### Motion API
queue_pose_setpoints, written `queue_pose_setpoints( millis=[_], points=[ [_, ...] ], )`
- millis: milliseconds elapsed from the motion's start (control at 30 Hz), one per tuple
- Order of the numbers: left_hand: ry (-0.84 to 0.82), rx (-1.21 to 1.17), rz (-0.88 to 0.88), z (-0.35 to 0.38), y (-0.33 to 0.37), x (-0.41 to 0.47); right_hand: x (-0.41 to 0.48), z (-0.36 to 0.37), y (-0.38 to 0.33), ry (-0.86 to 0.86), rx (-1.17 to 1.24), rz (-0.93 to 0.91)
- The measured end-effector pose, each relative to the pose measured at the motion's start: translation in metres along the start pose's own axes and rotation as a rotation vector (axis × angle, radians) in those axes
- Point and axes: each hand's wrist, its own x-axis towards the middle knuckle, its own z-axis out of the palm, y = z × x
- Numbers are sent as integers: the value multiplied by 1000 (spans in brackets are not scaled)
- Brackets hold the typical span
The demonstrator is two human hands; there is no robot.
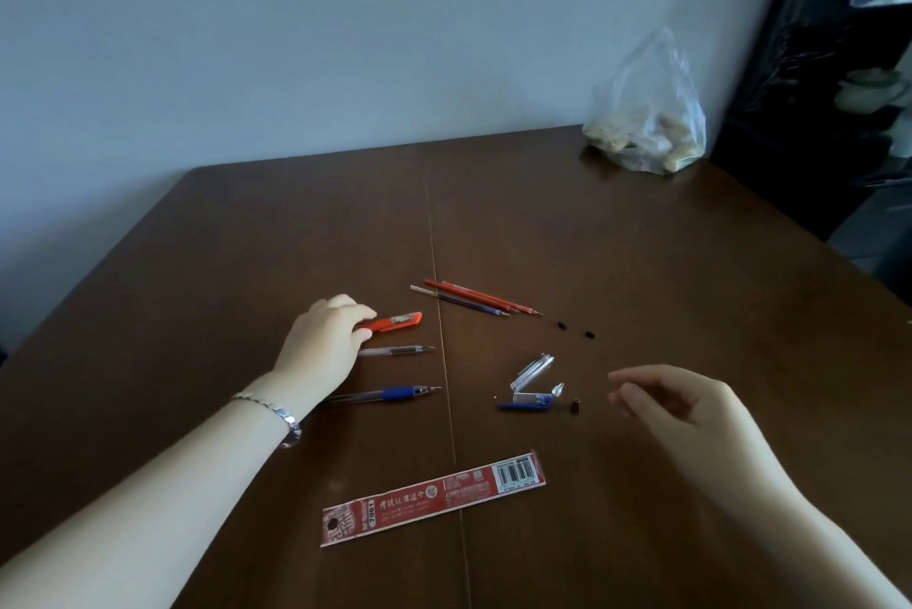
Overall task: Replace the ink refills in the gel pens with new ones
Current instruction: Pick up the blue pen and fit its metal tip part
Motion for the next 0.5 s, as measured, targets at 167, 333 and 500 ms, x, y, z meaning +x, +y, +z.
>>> queue_pose_setpoints(
  millis=[167, 333, 500],
  points=[
    [134, 2, 187, -16, 30, -40, 5, 4, -5, 0, -125, -41],
    [-51, 104, 125, -12, 33, -74, 18, 20, -5, -186, -356, -36],
    [-5, 82, 115, 0, 25, -79, 19, 34, -8, -230, -466, -69]
  ],
)
